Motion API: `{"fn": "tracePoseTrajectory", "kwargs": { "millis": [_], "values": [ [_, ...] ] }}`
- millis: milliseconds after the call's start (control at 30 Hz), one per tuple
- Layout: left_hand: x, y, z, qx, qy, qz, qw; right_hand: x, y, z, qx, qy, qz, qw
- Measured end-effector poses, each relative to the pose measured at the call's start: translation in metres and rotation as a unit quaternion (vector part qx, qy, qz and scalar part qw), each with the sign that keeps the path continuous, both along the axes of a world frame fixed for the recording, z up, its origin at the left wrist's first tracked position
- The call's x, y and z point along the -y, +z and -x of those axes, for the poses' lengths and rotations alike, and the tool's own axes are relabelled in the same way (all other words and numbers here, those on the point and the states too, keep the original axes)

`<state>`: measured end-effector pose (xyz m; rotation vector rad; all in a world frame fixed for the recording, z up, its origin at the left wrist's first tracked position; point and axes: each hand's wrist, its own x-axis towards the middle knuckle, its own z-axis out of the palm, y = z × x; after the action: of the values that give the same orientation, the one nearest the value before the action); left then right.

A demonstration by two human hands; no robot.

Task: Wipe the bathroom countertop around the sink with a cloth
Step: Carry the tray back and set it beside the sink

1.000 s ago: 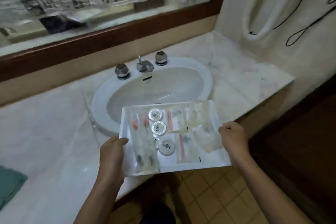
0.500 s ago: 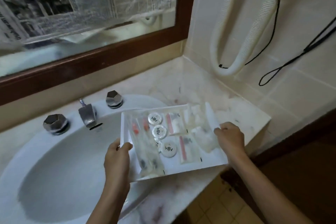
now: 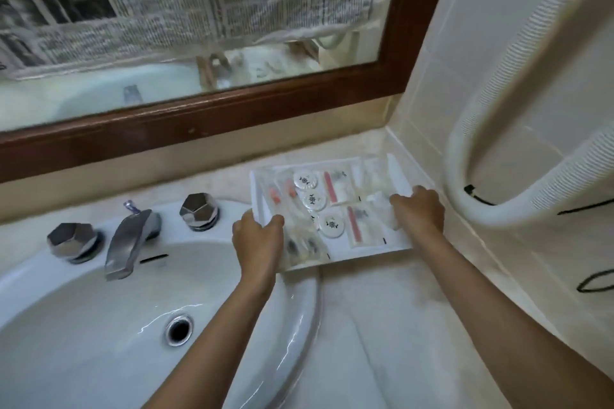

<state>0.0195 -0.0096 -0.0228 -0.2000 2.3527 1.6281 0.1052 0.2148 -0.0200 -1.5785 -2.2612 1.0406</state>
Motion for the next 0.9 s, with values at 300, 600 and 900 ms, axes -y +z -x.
{"fn": "tracePoseTrajectory", "kwargs": {
  "millis": [300, 600, 900],
  "values": [
    [-0.09, -0.024, 0.059, 0.0, 0.034, 0.089, 0.995, -0.074, -0.024, 0.095, 0.055, 0.037, -0.027, 0.997],
    [-0.113, -0.044, 0.08, 0.024, 0.031, 0.165, 0.986, -0.093, -0.043, 0.116, 0.056, 0.115, -0.029, 0.991],
    [-0.107, -0.03, 0.065, -0.028, -0.004, 0.21, 0.977, -0.067, -0.039, 0.09, -0.014, 0.17, -0.114, 0.979]
  ]
}}
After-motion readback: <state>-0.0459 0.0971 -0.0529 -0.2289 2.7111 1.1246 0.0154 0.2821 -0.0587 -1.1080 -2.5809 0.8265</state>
